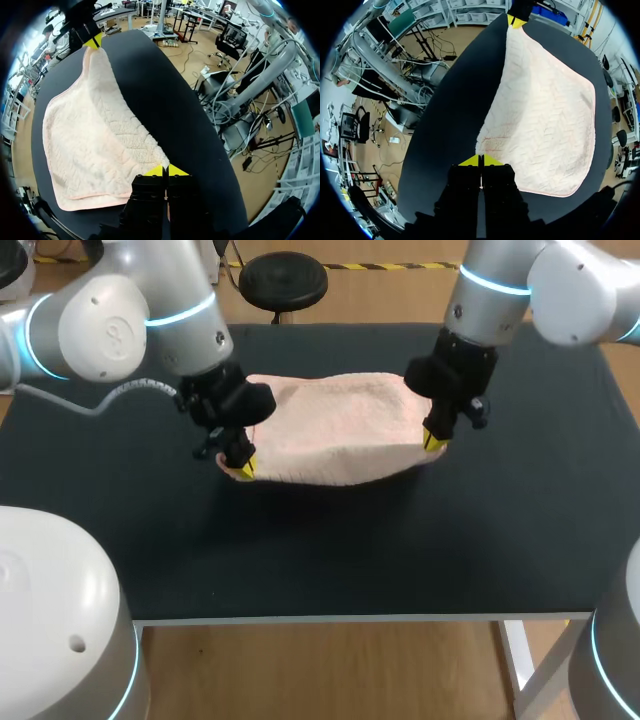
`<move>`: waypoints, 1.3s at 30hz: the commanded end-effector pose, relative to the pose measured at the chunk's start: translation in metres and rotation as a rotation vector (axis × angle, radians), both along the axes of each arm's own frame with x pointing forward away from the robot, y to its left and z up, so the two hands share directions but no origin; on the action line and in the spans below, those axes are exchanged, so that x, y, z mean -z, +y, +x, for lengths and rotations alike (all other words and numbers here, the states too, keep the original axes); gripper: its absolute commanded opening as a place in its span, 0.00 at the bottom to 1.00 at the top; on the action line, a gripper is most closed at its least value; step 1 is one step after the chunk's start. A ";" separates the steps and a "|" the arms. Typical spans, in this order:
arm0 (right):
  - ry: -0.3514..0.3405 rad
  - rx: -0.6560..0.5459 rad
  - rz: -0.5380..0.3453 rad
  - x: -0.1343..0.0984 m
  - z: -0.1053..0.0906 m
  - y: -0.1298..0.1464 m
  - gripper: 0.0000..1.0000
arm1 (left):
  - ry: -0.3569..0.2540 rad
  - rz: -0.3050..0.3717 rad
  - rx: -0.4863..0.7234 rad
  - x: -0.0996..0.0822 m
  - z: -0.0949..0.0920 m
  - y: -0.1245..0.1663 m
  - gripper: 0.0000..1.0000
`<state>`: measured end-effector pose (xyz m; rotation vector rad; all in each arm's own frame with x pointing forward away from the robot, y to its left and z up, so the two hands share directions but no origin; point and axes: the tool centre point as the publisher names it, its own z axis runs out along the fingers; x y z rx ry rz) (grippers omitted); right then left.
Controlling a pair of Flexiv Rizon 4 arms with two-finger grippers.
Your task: Fold the towel
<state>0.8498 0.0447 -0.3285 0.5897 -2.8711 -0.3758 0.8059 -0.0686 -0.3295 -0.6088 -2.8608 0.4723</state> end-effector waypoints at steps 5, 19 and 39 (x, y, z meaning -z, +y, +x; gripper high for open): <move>0.008 0.003 -0.003 0.003 0.007 0.006 0.00 | 0.016 0.000 -0.003 0.007 0.004 0.000 0.00; -0.072 0.069 0.011 -0.007 0.032 0.002 0.00 | -0.068 -0.003 -0.089 -0.005 0.038 0.004 0.00; -0.266 0.147 0.030 -0.022 0.147 0.006 0.00 | -0.296 0.053 -0.182 -0.012 0.169 0.001 0.00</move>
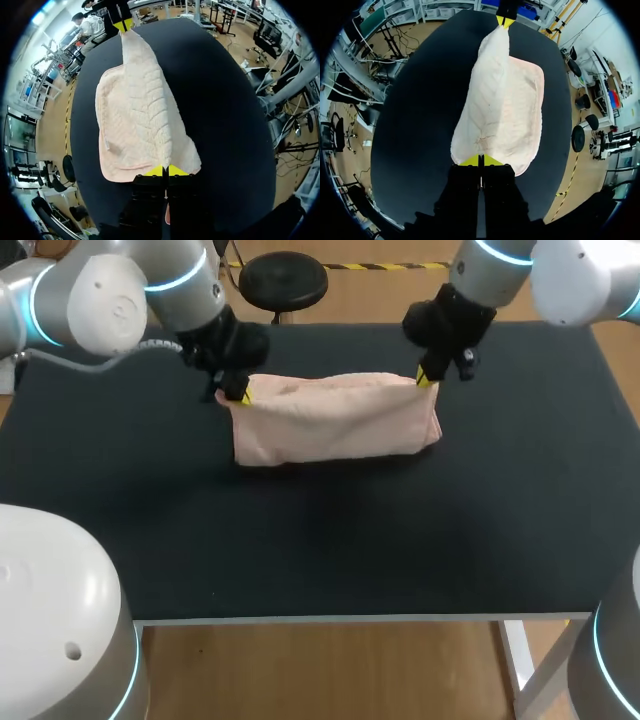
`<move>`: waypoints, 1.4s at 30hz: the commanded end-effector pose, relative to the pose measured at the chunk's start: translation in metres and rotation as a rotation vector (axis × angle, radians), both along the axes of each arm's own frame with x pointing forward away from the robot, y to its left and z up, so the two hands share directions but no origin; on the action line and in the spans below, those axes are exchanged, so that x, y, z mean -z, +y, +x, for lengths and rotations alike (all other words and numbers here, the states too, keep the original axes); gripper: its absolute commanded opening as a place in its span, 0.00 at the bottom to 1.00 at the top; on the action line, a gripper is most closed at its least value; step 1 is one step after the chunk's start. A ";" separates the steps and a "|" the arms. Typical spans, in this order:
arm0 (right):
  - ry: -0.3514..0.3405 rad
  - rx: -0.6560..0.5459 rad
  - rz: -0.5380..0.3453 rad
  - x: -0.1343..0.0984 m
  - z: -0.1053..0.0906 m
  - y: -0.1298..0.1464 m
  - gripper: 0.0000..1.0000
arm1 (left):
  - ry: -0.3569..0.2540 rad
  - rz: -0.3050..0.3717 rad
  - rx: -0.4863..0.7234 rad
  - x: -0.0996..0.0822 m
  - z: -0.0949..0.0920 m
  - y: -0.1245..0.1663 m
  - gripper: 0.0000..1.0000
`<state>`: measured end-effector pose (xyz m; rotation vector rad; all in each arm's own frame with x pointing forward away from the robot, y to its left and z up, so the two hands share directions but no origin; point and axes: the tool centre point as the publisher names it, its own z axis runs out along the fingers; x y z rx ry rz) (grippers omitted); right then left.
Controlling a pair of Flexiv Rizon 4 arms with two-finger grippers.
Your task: Fold the towel
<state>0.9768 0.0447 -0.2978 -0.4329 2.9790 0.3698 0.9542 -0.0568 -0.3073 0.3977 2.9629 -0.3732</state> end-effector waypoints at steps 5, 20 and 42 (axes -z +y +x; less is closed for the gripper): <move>-0.012 0.022 0.001 0.017 0.044 0.008 0.00 | -0.019 0.061 -0.008 0.020 0.047 -0.017 0.00; -0.017 0.082 0.000 0.034 0.089 0.004 0.00 | -0.016 0.075 -0.085 0.040 0.098 -0.014 0.00; 0.042 0.139 -0.015 0.072 0.120 0.000 0.00 | 0.044 0.090 -0.128 0.074 0.131 -0.010 0.00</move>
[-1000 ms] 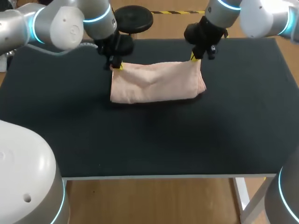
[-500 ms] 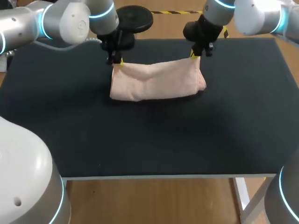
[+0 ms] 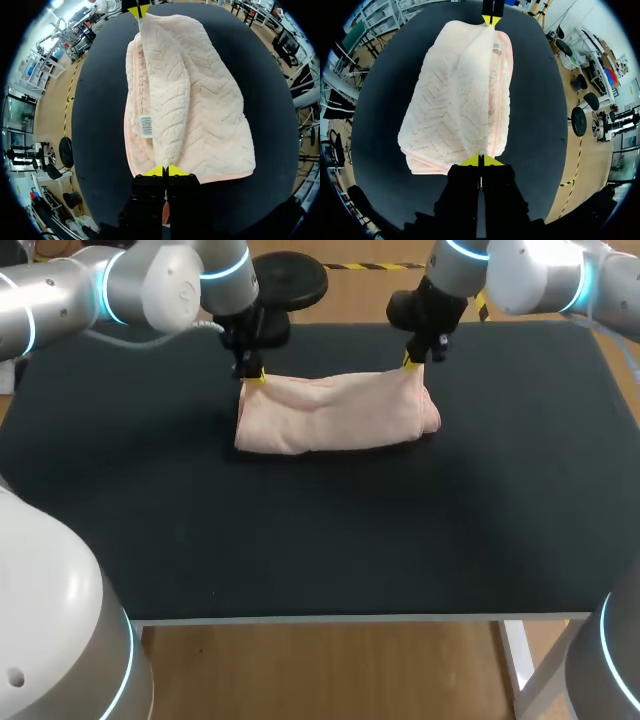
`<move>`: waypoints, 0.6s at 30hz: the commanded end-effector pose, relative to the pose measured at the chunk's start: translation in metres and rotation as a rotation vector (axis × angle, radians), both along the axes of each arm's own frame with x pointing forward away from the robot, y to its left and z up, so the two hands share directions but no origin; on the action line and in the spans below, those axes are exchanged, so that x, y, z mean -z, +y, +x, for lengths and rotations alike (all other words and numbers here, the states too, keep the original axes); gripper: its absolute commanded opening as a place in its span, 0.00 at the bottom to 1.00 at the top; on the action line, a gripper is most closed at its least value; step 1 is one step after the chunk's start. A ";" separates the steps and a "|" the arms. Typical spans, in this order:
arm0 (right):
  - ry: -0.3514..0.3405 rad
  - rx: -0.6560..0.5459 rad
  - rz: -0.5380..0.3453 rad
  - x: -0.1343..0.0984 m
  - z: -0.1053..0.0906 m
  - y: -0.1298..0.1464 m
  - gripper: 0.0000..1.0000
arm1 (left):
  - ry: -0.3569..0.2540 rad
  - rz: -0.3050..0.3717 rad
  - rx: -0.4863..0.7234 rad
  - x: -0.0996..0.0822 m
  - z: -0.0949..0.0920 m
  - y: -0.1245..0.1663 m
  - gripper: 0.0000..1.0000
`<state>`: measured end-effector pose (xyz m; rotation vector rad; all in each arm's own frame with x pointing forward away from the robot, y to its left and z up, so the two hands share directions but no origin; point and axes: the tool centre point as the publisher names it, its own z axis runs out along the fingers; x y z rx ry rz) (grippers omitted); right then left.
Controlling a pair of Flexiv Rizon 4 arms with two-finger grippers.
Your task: Fold the towel
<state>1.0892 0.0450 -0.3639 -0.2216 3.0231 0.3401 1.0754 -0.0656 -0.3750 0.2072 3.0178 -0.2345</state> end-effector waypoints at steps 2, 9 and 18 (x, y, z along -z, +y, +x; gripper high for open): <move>0.005 0.006 0.005 0.006 0.010 0.000 0.00 | 0.021 -0.004 -0.002 0.006 0.011 0.001 0.00; -0.025 0.021 0.013 -0.001 0.023 0.000 0.00 | 0.010 -0.005 -0.015 0.002 0.019 0.008 0.00; -0.015 0.056 0.007 0.013 0.036 0.003 0.00 | 0.008 0.004 -0.010 0.008 0.034 0.004 0.00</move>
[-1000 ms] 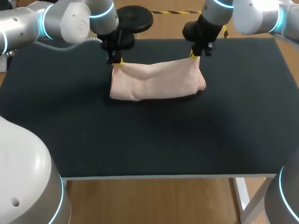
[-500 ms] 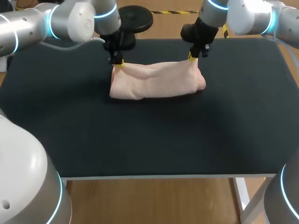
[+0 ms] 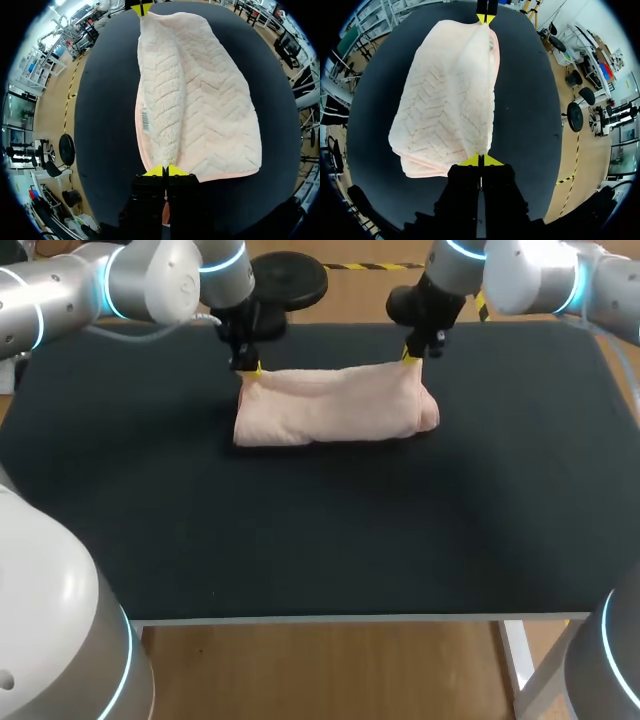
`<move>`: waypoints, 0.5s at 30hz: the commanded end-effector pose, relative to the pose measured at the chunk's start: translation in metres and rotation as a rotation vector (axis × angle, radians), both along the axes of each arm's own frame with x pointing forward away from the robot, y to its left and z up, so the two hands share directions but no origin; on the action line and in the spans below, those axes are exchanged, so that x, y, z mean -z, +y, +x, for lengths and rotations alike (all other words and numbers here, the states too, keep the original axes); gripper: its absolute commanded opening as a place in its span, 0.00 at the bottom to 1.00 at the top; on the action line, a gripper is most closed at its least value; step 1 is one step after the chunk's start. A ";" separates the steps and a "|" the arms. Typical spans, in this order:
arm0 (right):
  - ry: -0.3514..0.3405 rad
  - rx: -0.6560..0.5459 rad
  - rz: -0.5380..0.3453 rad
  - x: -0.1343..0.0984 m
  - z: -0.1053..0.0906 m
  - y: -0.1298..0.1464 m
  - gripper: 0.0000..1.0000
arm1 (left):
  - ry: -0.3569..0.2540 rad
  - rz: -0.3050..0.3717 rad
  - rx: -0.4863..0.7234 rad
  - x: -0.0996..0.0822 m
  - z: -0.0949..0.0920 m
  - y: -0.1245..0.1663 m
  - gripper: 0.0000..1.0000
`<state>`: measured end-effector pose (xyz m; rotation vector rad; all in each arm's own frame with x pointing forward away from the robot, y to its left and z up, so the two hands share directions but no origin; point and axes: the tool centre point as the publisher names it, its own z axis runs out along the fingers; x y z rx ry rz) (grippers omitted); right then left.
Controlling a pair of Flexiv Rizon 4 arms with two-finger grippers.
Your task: Fold the towel
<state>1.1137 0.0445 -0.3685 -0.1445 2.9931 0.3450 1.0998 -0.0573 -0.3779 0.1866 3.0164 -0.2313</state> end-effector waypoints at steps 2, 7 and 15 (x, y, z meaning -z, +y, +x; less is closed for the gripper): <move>0.016 0.009 -0.002 0.011 0.013 0.003 0.00 | 0.013 0.002 0.009 0.007 0.011 -0.007 0.00; 0.018 0.003 0.009 0.009 0.016 0.005 0.00 | 0.030 0.006 0.008 0.010 0.013 -0.005 0.00; 0.009 0.001 0.024 0.002 0.013 0.006 1.00 | 0.066 0.003 0.005 0.009 0.012 -0.002 1.00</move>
